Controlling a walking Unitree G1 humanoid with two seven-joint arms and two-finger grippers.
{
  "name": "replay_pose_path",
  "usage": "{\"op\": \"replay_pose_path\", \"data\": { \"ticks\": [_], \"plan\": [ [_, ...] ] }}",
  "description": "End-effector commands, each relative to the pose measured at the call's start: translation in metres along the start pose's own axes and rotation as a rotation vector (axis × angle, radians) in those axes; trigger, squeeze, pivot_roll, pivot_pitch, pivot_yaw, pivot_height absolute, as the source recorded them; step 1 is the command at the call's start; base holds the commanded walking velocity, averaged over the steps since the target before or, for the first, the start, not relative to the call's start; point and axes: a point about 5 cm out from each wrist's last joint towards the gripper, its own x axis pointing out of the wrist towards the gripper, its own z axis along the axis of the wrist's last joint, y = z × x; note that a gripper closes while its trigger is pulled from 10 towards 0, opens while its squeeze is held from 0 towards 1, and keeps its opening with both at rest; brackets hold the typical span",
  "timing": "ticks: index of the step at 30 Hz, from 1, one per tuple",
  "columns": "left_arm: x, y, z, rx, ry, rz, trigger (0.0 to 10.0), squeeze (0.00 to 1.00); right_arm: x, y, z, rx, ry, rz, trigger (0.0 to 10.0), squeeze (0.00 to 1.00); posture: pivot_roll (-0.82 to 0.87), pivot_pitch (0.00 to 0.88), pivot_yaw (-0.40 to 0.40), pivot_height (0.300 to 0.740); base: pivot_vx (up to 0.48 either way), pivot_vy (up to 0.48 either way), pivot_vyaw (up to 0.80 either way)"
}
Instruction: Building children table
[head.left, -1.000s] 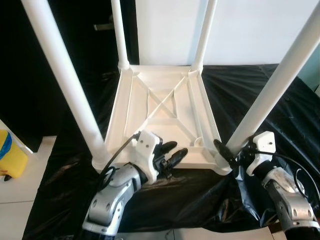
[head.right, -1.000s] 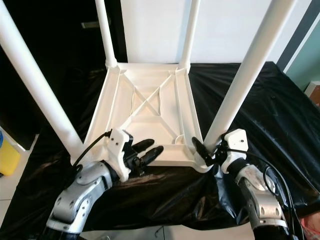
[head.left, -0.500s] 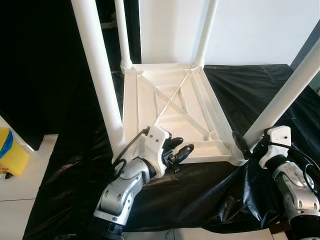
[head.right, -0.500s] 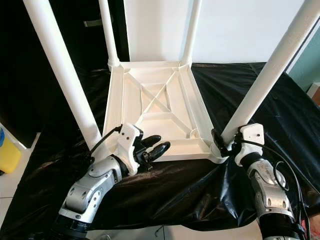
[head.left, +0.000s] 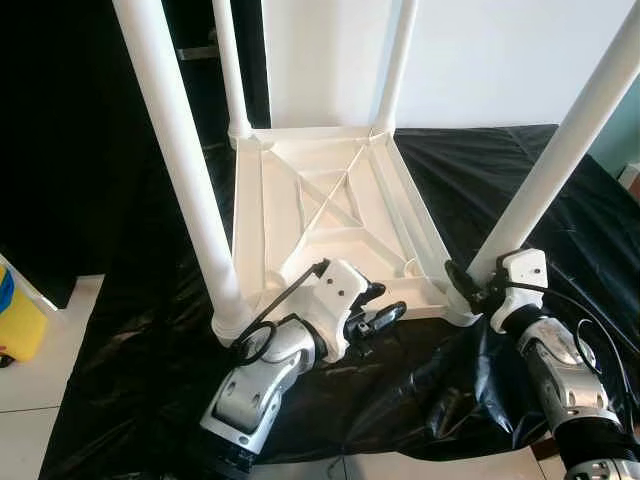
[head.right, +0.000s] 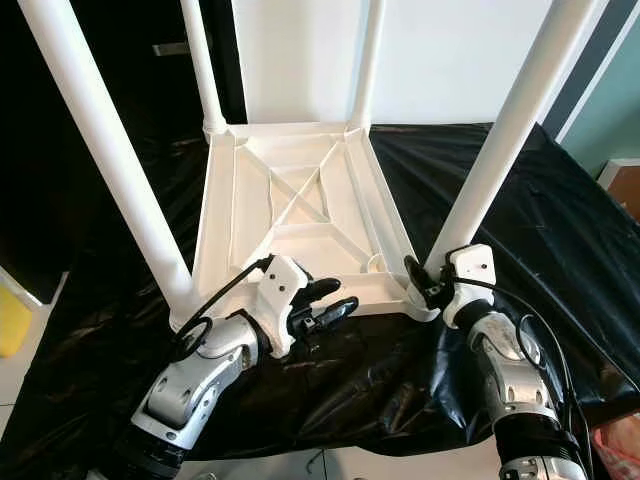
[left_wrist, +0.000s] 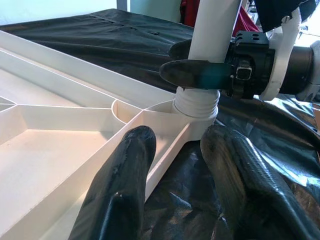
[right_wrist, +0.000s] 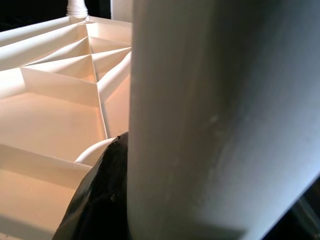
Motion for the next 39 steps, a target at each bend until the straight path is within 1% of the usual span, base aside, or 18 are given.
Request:
{"op": "replay_pose_path", "data": {
  "ticks": [1, 5, 6, 8, 9, 10, 12, 13, 15, 17, 20, 23, 25, 26, 27, 29, 30, 39],
  "plan": [
    [-0.001, 0.0, -0.002, 0.014, 0.007, -0.008, 10.0, 0.0, -0.005, 0.008, -0.014, -0.004, 0.075, 0.009, 0.0, 0.0, -0.01, 0.02, -0.039, 0.74, 0.0, 0.0, 0.0],
    [-0.002, 0.001, -0.003, 0.019, 0.008, 0.01, 10.0, 0.0, -0.009, 0.008, -0.019, 0.032, 0.096, -0.057, 0.0, 0.0, -0.01, 0.021, -0.039, 0.74, 0.0, 0.0, 0.0],
    [-0.002, 0.001, -0.003, 0.023, 0.005, 0.016, 10.0, 0.0, -0.012, 0.01, -0.02, 0.042, 0.094, -0.107, 2.1, 0.0, -0.01, 0.019, -0.039, 0.74, 0.0, 0.0, 0.0],
    [-0.002, 0.001, -0.003, 0.023, 0.005, 0.016, 10.0, 0.0, -0.012, 0.01, -0.02, 0.042, 0.094, -0.107, 2.1, 0.0, -0.01, 0.019, -0.039, 0.74, 0.0, 0.0, 0.0],
    [-0.003, 0.002, -0.003, 0.025, 0.003, 0.019, 10.0, 0.0, -0.013, 0.014, -0.02, 0.06, 0.087, -0.162, 2.4, 0.0, -0.01, 0.017, -0.038, 0.74, 0.0, 0.0, 0.0],
    [-0.003, 0.002, -0.003, 0.028, 0.0, 0.02, 10.0, 0.0, -0.014, 0.018, -0.021, 0.082, 0.088, -0.238, 4.8, 0.0, -0.01, 0.013, -0.036, 0.74, 0.0, 0.0, 0.0],
    [-0.003, 0.002, -0.003, 0.028, 0.0, 0.02, 10.0, 0.0, -0.014, 0.018, -0.021, 0.082, 0.088, -0.238, 4.8, 0.0, -0.01, 0.013, -0.036, 0.74, 0.0, 0.0, 0.0],
    [-0.002, 0.002, -0.003, 0.026, -0.004, 0.02, 10.0, 0.0, -0.014, 0.022, -0.023, 0.122, 0.094, -0.316, 10.0, 0.0, -0.01, 0.01, -0.037, 0.74, 0.0, 0.0, 0.0],
    [-0.002, 0.002, -0.003, 0.026, -0.004, 0.02, 10.0, 0.0, -0.014, 0.022, -0.023, 0.122, 0.094, -0.316, 10.0, 0.0, -0.01, 0.01, -0.037, 0.74, 0.0, 0.0, 0.0],
    [-0.001, 0.002, 0.0, 0.018, -0.02, 0.017, 10.0, 0.0, -0.012, 0.033, -0.024, 0.195, 0.117, -0.476, 10.0, 0.0, -0.01, 0.0, -0.035, 0.74, 0.0, 0.0, 0.0],
    [0.0, 0.003, 0.002, 0.017, -0.025, 0.018, 10.0, 0.0, -0.012, 0.038, -0.025, 0.22, 0.13, -0.536, 10.0, 0.0, -0.01, 0.0, -0.035, 0.74, 0.0, 0.0, 0.0],
    [0.001, 0.005, 0.003, 0.02, -0.034, 0.025, 10.0, 0.0, -0.012, 0.047, -0.025, 0.251, 0.172, -0.659, 10.0, 0.0, -0.01, 0.0, -0.037, 0.74, 0.0, 0.0, 0.0],
    [0.001, 0.005, 0.003, 0.02, -0.034, 0.025, 10.0, 0.0, -0.012, 0.047, -0.025, 0.251, 0.172, -0.659, 10.0, 0.0, -0.01, 0.0, -0.037, 0.74, 0.0, 0.0, 0.0],
    [0.002, 0.005, 0.004, 0.021, -0.039, 0.027, 10.0, 0.0, -0.012, 0.051, -0.027, 0.272, 0.197, -0.713, 10.0, 0.0, -0.01, 0.0, -0.038, 0.74, 0.0, 0.0, 0.0],
    [0.003, 0.005, 0.005, 0.019, -0.045, 0.032, 10.0, 0.0, -0.01, 0.058, -0.027, 0.313, 0.214, -0.713, 10.0, 0.0, -0.01, 0.0, -0.041, 0.74, 0.0, 0.0, 0.0],
    [0.003, 0.005, 0.005, 0.019, -0.045, 0.032, 10.0, 0.0, -0.01, 0.058, -0.027, 0.313, 0.214, -0.713, 10.0, 0.0, -0.01, 0.0, -0.041, 0.74, 0.0, 0.0, 0.0],
    [0.004, 0.005, 0.006, 0.015, -0.049, 0.034, 10.0, 0.0, -0.008, 0.063, -0.027, 0.334, 0.216, -0.7, 10.0, 0.0, -0.01, 0.0, -0.042, 0.74, 0.0, 0.0, 0.0],
    [0.002, 0.005, 0.004, 0.012, -0.049, 0.048, 10.0, 0.0, -0.004, 0.058, -0.016, 0.316, 0.146, -0.624, 10.0, 0.0, 0.0, 0.0, -0.054, 0.74, 0.0, 0.0, 0.0]
  ]
}}
